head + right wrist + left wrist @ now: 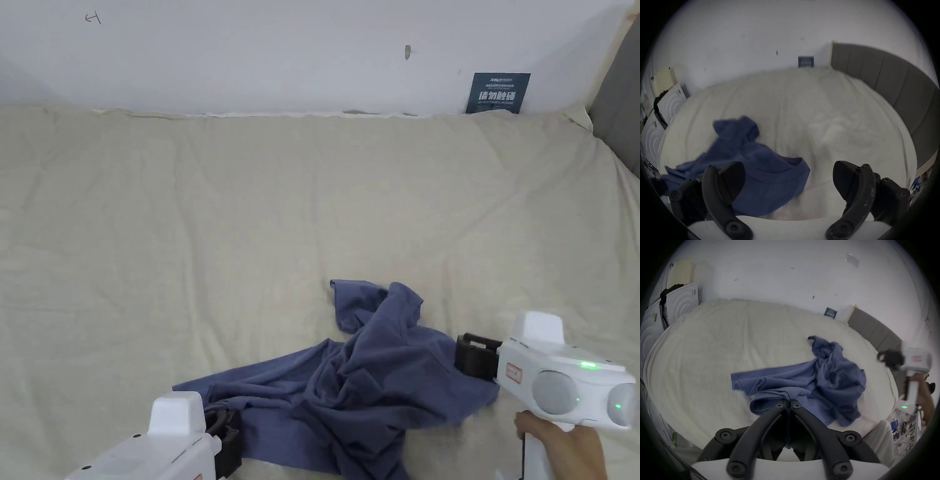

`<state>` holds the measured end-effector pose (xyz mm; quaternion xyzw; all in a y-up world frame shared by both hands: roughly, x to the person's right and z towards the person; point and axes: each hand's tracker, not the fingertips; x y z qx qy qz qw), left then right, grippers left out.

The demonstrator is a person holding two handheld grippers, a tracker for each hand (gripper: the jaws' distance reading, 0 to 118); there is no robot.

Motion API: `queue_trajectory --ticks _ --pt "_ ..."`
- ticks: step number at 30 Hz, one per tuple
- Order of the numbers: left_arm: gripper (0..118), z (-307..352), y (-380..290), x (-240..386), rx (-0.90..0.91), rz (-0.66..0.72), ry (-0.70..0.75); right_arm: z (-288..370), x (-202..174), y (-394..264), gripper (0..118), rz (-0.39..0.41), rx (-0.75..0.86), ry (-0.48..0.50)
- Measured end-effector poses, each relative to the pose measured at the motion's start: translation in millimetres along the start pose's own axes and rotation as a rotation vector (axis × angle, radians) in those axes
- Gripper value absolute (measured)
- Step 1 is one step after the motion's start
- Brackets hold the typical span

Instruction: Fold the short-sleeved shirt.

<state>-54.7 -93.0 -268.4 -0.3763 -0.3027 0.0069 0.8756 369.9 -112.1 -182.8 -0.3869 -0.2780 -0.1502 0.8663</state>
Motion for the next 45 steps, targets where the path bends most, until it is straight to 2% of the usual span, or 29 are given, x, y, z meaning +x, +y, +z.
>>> queue_trajectory --ticks 2,3,4,6,7,8,9,11,13,19,24,34,39,45 --pt "3 0 5 -1 0.007 -0.008 -0.008 -31 -1 -1 109 0.045 -0.079 -0.024" --pt "3 -1 7 -2 0.009 -0.009 -0.009 -46 -1 -3 102 0.056 -0.111 -0.038" --pt "3 -2 8 -3 0.008 -0.011 -0.01 -64 2 -7 89 0.064 -0.134 -0.04" --pt "3 -4 10 -4 0.005 -0.012 -0.013 -79 2 -10 56 0.068 -0.194 -0.025" --pt "3 -4 10 -5 0.004 -0.012 -0.013 -79 1 -11 51 0.066 -0.211 0.007" --pt "3 -5 11 -7 0.001 -0.008 -0.012 -64 -5 -13 33 0.063 -0.16 -0.007" --pt "3 -4 11 -8 -0.001 0.0 -0.013 -54 -9 -11 6 0.086 -0.124 -0.014" --pt "3 -6 14 -13 0.0 0.029 -0.022 -42 -11 -4 6 0.147 -0.098 -0.046" --pt "3 -6 23 -18 0.001 0.059 -0.036 -20 -12 3 6 0.154 -0.068 -0.002" --pt "3 10 87 -36 0.108 0.086 -0.052 56 -12 61 6 0.199 0.139 -0.008" --pt "3 33 193 -57 0.268 0.024 0.03 124 -18 138 6 0.132 0.304 0.041" --pt "3 61 409 -77 0.4 -0.026 0.245 193 -48 289 6 0.099 0.556 0.048" --pt "3 69 465 -86 0.481 0.022 0.285 197 -56 338 6 0.075 0.638 0.039" --pt "3 45 477 -100 0.507 0.023 0.321 163 -61 355 6 0.032 0.658 0.058"
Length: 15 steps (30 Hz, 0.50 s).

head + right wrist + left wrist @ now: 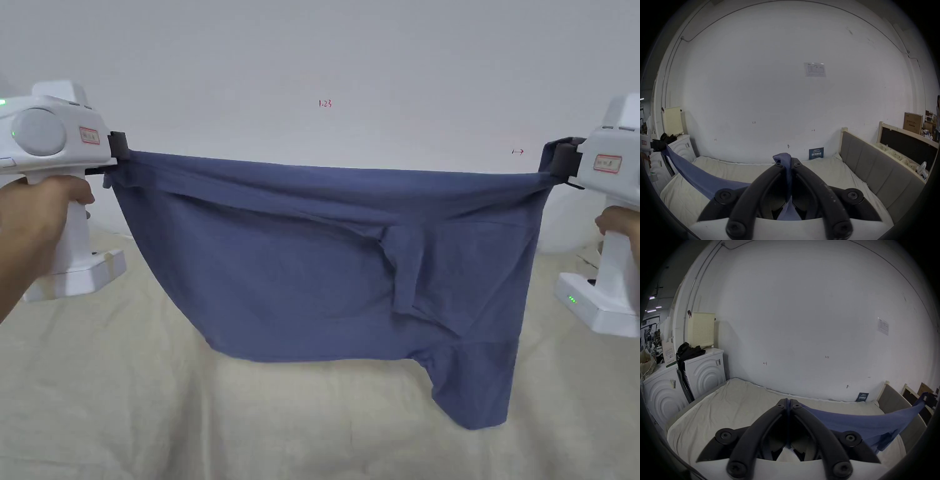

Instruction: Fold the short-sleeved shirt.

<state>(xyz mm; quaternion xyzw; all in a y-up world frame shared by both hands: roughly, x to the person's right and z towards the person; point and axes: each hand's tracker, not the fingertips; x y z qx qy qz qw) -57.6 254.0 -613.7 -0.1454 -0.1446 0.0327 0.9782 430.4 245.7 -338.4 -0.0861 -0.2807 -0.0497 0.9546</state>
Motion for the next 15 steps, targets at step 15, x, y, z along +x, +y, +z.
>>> queue_trajectory --ticks 15 --pt "3 -30 -222 -39 -0.31 -0.047 0.036 -9 4 -210 6 -0.06 -0.347 -0.025"
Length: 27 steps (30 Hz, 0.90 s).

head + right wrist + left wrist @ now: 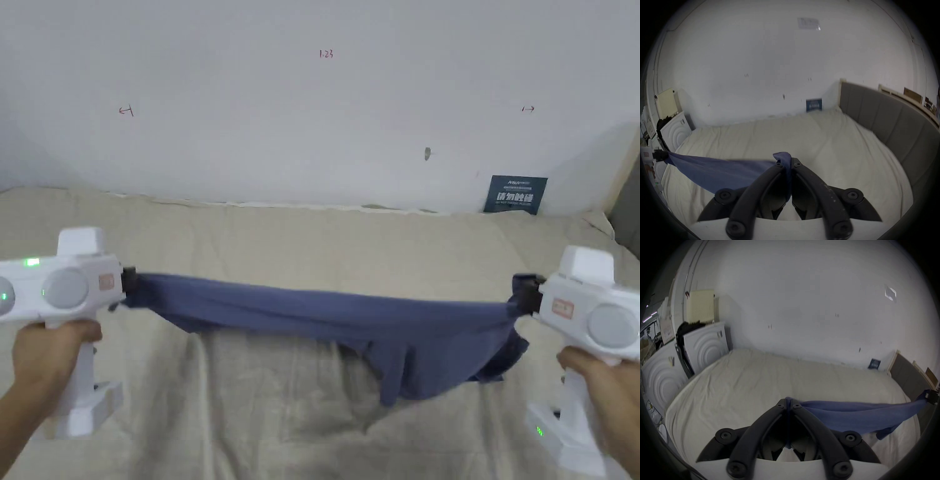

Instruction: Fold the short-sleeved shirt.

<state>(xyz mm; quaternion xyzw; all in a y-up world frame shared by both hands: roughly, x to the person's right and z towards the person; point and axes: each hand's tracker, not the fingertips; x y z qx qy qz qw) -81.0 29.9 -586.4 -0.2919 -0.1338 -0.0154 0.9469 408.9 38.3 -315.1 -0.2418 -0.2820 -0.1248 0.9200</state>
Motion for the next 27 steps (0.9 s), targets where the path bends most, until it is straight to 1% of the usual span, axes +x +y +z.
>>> queue_trajectory --ticks 3,4,7,14,15,17,20,24,25,27 --pt "3 8 -62 -16 -0.098 0.004 -0.002 11 13 -54 6 -0.017 -0.087 0.003" --pt "3 14 -82 -21 -0.128 0.006 -0.003 9 24 -69 6 -0.019 -0.112 0.006" --pt "3 42 -137 -36 -0.179 0.028 -0.01 30 39 -115 6 -0.057 -0.169 0.012" --pt "3 110 -240 -67 -0.281 0.019 -0.01 96 66 -192 6 -0.055 -0.228 -0.003" --pt "3 120 -251 -69 -0.303 0.016 -0.011 104 70 -201 6 -0.048 -0.246 -0.015" --pt "3 134 -271 -74 -0.345 0.008 0.002 123 67 -217 6 -0.028 -0.282 -0.034" --pt "3 150 -296 -78 -0.425 -0.001 0.013 131 77 -246 6 -0.001 -0.366 -0.058" --pt "3 149 -316 -85 -0.495 0.046 0.035 124 88 -285 6 -0.023 -0.491 -0.074" --pt "3 147 -318 -86 -0.509 0.063 0.036 120 91 -292 6 -0.039 -0.524 -0.078" --pt "3 144 -322 -85 -0.508 0.07 0.037 116 95 -302 7 -0.055 -0.534 -0.074"
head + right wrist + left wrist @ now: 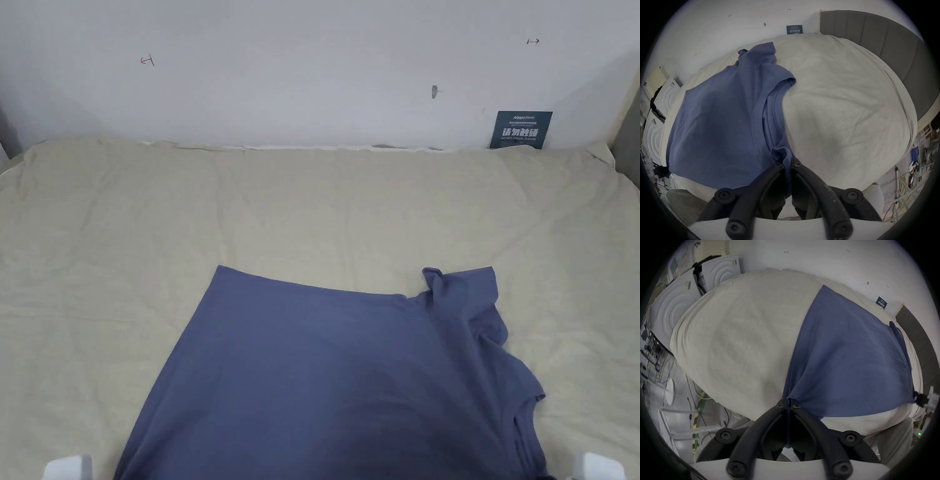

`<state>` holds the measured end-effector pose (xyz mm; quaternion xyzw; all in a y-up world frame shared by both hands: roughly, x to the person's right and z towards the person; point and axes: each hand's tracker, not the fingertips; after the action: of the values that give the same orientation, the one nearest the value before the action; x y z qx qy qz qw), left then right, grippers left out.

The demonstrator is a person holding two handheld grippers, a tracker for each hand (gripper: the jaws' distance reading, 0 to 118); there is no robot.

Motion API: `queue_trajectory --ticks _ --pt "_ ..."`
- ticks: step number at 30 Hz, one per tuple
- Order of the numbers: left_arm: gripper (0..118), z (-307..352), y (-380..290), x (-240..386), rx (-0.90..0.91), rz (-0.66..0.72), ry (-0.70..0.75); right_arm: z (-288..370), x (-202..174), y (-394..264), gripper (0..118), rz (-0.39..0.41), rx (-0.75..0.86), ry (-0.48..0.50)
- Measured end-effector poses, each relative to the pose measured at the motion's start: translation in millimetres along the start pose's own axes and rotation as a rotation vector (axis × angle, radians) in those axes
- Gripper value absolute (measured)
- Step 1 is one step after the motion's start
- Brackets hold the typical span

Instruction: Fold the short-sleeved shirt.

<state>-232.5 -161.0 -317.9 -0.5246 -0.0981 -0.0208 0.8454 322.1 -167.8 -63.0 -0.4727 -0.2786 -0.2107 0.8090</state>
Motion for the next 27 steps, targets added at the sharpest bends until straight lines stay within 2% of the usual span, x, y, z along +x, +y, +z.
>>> queue_trajectory --ticks 2,4,5,6,7,8,9,10,11,16,20,21,22,23,24,25,26,27 --pt "3 -2 1 2 0.002 -0.001 0.003 4 -2 1 7 -0.001 0.033 -0.003" --pt "12 0 0 8 0.009 -0.014 0.005 8 -4 8 19 0.016 0.029 -0.017" --pt "24 1 0 9 0.015 -0.022 0.01 21 -13 8 25 0.027 0.034 -0.025" --pt "56 3 1 11 0.021 -0.034 0.015 28 -14 10 36 0.035 0.047 -0.033" --pt "82 9 1 16 0.034 -0.042 0.009 36 -14 14 49 0.04 0.074 -0.031" --pt "103 15 3 19 0.055 -0.047 -0.009 44 -14 19 69 0.045 0.106 -0.02" --pt "116 24 7 23 0.1 -0.042 -0.043 50 -13 26 94 0.047 0.144 -0.014" --pt "116 38 13 28 0.164 -0.029 -0.079 62 -14 34 107 0.044 0.187 -0.014" --pt "115 49 18 32 0.225 -0.023 -0.111 75 -17 42 111 0.038 0.245 -0.016" --pt "114 119 62 71 0.579 -0.027 -0.219 150 -38 77 110 0.074 0.597 0.0" --pt "113 160 82 104 0.802 -0.086 -0.192 193 -62 84 110 0.105 0.8 0.003" --pt "108 166 85 110 0.839 -0.11 -0.181 198 -67 84 107 0.112 0.833 -0.003" --pt "100 170 86 118 0.865 -0.125 -0.171 203 -72 83 101 0.119 0.863 -0.016" --pt "87 172 88 125 0.896 -0.147 -0.151 208 -77 83 92 0.126 0.887 -0.027" --pt "63 173 88 131 0.921 -0.164 -0.13 212 -80 83 73 0.13 0.909 -0.036" --pt "35 174 88 137 0.931 -0.17 -0.11 214 -86 81 50 0.137 0.93 -0.042" --pt "6 174 88 142 0.929 -0.172 -0.111 216 -90 81 21 0.144 0.939 -0.05" --pt "0 172 90 145 0.936 -0.177 -0.117 217 -93 81 21 0.153 0.949 -0.057"
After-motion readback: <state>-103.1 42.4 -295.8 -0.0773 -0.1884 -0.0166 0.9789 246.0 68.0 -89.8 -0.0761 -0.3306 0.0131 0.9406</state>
